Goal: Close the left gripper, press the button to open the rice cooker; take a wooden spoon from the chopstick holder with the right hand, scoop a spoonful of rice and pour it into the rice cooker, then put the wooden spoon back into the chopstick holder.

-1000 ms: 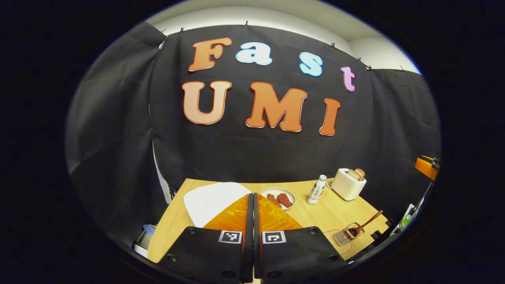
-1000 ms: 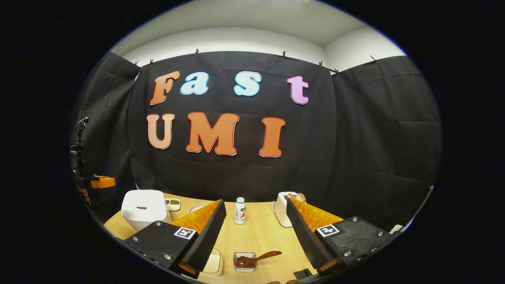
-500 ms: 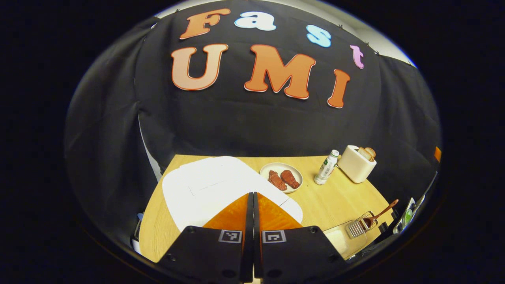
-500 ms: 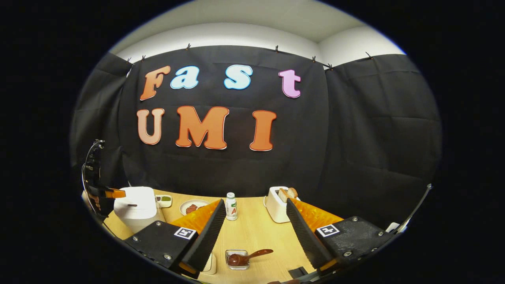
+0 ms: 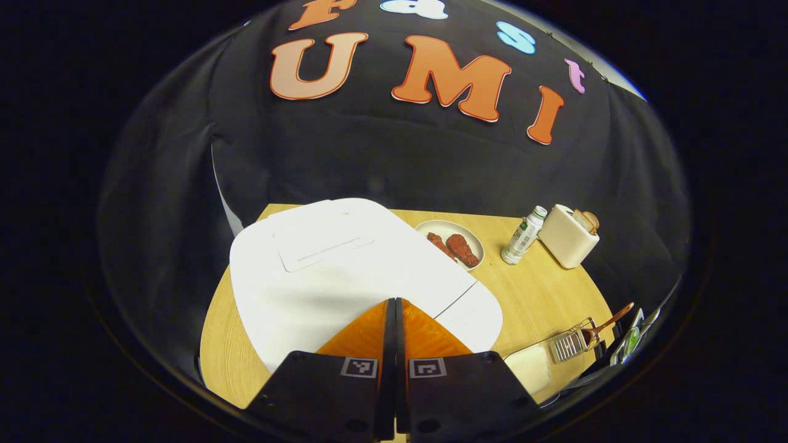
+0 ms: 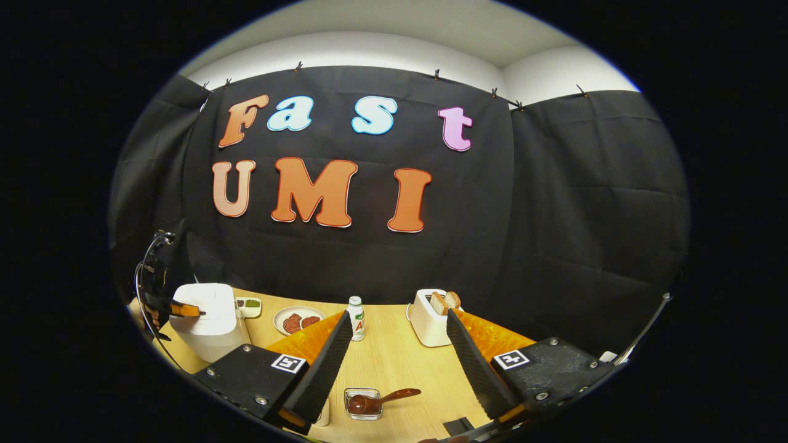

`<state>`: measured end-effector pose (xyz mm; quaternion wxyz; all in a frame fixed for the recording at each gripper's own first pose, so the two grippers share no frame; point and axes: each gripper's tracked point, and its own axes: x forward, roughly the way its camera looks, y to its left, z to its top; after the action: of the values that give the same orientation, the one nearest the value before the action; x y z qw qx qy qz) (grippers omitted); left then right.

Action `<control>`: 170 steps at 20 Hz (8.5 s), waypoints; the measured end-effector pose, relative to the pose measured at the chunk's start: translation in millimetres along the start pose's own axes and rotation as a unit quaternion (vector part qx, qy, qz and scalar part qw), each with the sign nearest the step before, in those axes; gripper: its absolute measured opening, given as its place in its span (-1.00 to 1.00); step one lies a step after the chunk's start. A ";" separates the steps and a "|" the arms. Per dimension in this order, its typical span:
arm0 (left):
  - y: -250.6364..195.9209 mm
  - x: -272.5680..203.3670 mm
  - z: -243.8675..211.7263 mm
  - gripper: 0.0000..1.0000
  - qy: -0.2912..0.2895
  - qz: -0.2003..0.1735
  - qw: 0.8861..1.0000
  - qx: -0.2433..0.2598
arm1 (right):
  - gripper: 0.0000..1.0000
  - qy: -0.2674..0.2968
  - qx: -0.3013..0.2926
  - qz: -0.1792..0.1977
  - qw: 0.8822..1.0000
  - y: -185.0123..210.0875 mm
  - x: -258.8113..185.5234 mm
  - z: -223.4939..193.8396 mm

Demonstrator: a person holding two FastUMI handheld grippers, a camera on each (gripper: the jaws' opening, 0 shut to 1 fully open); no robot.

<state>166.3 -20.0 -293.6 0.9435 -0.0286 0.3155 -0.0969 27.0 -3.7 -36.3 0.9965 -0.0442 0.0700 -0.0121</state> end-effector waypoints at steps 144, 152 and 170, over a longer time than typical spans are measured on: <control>71.8 -215.6 118.6 1.00 -0.244 0.148 0.958 0.010 | -0.88 0.222 0.636 0.145 0.725 205.5 78.1 -133.5; 74.3 -219.0 114.6 0.93 -0.245 0.140 0.959 0.002 | -0.87 0.220 0.642 0.168 0.715 245.1 109.3 -82.4; 87.5 -233.0 103.9 0.93 -0.244 0.164 0.956 -0.022 | -0.88 0.170 0.576 0.234 0.764 370.9 171.3 17.1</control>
<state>61.0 111.8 -83.3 0.9938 -0.0195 0.0785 0.0764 205.7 362.0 -76.5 0.7778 0.5591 0.2268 0.1761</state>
